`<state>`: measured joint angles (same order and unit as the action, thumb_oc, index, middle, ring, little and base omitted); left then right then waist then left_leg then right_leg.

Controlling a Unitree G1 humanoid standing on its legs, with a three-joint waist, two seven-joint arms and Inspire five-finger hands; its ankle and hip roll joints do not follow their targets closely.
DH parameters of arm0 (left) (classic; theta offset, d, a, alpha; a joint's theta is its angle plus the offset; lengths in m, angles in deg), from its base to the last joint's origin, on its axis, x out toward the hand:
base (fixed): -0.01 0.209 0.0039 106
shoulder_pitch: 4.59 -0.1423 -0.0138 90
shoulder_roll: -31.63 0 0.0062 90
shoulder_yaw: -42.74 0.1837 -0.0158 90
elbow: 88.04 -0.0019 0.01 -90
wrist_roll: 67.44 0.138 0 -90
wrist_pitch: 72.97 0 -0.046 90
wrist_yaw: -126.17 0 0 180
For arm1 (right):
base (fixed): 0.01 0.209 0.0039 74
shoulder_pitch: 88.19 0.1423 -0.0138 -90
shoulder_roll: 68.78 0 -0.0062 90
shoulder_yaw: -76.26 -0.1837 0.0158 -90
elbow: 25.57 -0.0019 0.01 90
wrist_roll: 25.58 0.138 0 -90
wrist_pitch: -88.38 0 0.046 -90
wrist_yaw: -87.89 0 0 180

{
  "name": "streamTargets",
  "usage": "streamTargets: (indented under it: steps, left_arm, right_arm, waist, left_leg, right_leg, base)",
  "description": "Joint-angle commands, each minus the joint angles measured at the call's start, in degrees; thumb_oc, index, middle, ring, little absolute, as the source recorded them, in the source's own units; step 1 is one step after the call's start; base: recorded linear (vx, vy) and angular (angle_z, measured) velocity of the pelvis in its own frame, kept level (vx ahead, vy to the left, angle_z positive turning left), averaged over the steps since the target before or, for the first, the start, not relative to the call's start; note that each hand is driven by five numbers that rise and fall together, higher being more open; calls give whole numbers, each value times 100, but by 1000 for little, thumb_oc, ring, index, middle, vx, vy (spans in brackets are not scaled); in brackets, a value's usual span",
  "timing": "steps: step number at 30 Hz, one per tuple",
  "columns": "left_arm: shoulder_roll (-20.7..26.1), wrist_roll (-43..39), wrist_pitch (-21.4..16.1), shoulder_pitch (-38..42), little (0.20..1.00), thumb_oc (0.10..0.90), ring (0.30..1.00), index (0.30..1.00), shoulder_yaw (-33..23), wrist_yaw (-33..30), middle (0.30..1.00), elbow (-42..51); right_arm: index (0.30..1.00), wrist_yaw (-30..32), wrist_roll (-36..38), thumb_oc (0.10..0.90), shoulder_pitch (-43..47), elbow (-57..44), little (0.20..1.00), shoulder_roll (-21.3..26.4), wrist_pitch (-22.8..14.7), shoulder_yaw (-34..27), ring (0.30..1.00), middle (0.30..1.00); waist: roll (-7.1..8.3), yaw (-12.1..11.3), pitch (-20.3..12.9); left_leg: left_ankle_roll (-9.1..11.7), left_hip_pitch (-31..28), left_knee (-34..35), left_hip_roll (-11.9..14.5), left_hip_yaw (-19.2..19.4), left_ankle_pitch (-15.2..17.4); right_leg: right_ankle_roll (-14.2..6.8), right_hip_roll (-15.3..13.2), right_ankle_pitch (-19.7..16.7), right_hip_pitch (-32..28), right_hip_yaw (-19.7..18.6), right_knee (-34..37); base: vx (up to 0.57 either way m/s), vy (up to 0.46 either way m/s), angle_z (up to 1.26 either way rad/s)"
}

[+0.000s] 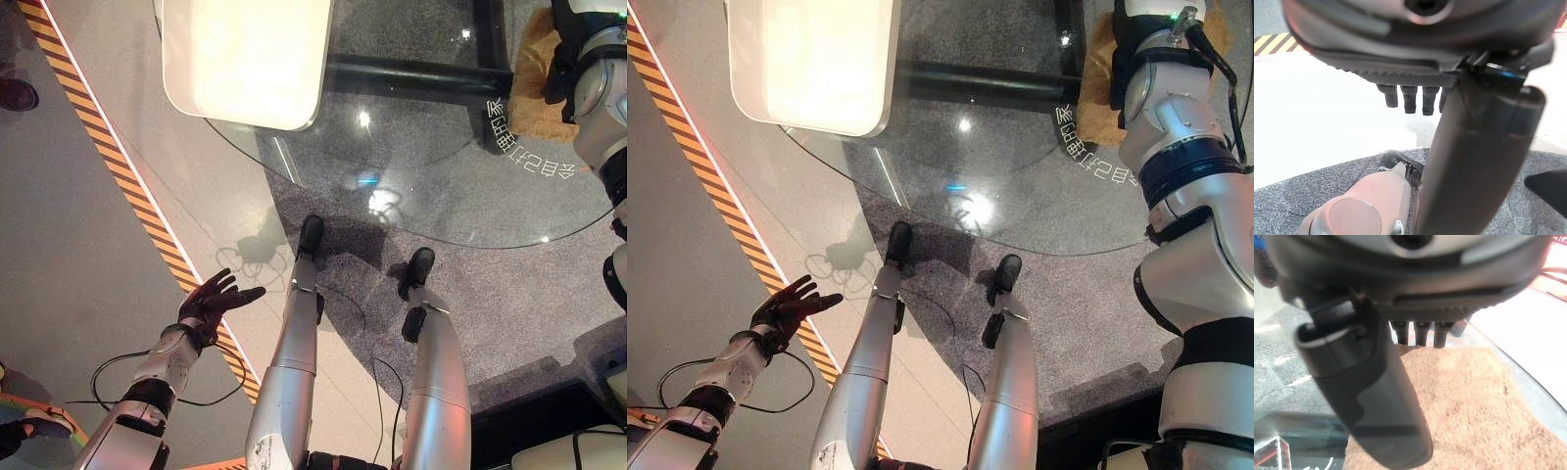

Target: Wipe the table with a cloth and put it in the basket.

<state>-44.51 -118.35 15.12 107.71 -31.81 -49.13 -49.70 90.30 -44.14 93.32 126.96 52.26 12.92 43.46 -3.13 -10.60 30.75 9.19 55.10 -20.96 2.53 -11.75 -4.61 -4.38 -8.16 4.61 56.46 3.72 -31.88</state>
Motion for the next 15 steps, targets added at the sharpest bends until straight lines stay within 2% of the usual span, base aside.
streamTargets:
  steps: [1,15]
  left_arm:
    - [253,-97,-94,-339,900,800,900,900,84,1,900,-91]
    - [274,-106,-80,-291,900,800,900,900,68,41,900,-140]
  right_arm:
    - [300,279,-47,100,502,99,200,328,51,337,300,300]
    - [300,328,-34,100,540,140,200,331,5,339,300,300]
  waist:
    - [-155,74,-95]
    - [-155,80,-95]
  left_leg:
    - [-809,-94,15,-661,399,240]
    - [-806,-152,110,-645,441,197]
  right_leg:
    - [232,434,-146,-326,545,636]
    - [208,423,-180,-381,556,713]
  base:
    - [0,0,0]
    - [0,0,0]
